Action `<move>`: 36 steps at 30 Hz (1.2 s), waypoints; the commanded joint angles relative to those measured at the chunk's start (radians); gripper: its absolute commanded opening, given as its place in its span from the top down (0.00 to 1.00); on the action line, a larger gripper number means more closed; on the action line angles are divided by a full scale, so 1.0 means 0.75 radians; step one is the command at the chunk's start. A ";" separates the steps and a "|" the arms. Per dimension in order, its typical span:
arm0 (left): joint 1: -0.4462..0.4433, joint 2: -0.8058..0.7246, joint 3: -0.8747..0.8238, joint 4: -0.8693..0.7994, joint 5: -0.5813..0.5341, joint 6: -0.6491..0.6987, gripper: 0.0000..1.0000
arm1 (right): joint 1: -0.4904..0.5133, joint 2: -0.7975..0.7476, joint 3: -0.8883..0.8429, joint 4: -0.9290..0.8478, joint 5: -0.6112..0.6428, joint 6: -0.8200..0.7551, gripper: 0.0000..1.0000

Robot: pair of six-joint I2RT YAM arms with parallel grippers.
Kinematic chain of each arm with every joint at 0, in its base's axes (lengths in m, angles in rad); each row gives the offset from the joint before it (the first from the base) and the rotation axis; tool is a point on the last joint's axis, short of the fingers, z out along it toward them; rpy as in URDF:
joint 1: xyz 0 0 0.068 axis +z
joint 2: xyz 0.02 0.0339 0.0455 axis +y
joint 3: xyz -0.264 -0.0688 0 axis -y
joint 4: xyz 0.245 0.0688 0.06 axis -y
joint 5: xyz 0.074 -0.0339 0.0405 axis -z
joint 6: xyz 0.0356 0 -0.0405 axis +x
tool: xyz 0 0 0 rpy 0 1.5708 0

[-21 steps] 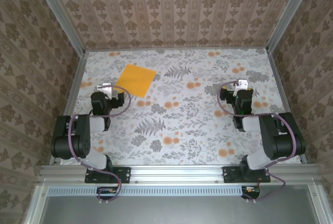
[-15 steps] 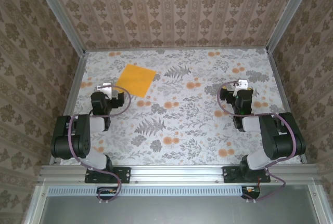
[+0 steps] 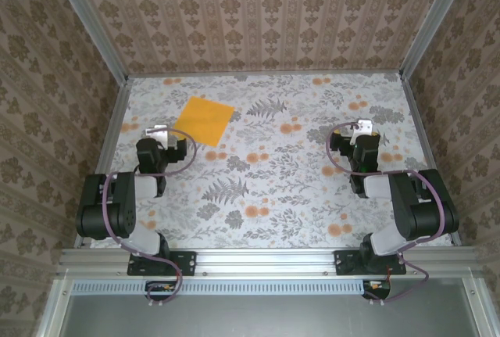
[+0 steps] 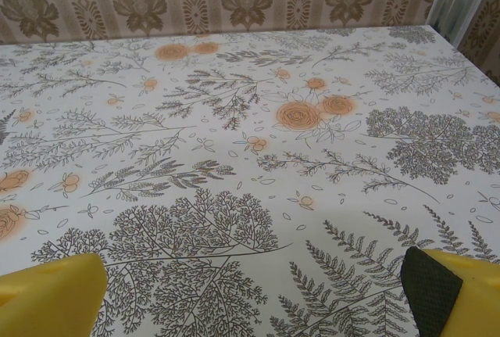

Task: Fold a paper plane with a square sheet of paper (pick it up from the middle)
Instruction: Move the square sheet of paper to the center of the table.

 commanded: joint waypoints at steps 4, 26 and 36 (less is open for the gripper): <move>-0.008 -0.045 -0.081 0.174 -0.061 -0.002 0.00 | 0.004 -0.079 -0.025 -0.027 0.011 0.003 0.00; -0.118 0.013 0.877 -1.408 0.107 -0.577 0.01 | 0.091 -0.217 0.722 -1.439 -0.171 0.652 0.00; -0.228 0.523 1.337 -1.662 0.121 -0.652 0.05 | 0.244 -0.094 0.779 -1.458 -0.258 0.709 0.00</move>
